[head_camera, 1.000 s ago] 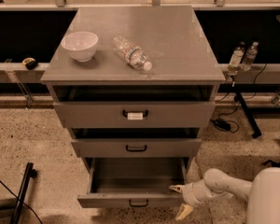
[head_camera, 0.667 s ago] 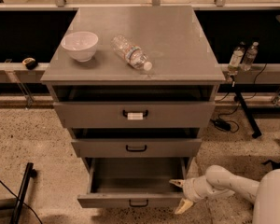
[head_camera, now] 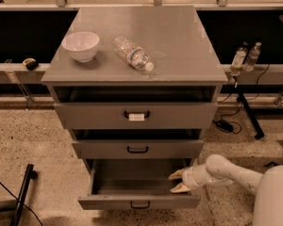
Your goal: Open bottom drawer
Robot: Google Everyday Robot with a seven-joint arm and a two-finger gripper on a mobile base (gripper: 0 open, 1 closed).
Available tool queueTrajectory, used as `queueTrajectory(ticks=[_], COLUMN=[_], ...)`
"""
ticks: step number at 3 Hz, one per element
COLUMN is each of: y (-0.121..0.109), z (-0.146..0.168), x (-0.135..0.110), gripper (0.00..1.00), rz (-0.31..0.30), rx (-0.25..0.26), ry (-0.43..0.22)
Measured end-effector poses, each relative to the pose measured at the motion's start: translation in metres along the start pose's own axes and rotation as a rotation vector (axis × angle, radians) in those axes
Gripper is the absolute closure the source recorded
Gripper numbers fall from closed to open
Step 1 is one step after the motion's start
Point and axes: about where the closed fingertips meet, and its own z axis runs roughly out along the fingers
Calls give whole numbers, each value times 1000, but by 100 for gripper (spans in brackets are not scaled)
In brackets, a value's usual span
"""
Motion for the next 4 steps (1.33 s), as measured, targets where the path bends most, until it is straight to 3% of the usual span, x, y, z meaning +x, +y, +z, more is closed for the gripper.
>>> queueTrajectory(ticks=[1,2,3,4], y=[-24,-29,-26,-13], z=[39,65,93,118], x=[5,8,19,28], gripper=[83,100,100,100], rz=[37,56,73,79], rx=[21,22,28,-20], ry=[-9,-13,-34,5])
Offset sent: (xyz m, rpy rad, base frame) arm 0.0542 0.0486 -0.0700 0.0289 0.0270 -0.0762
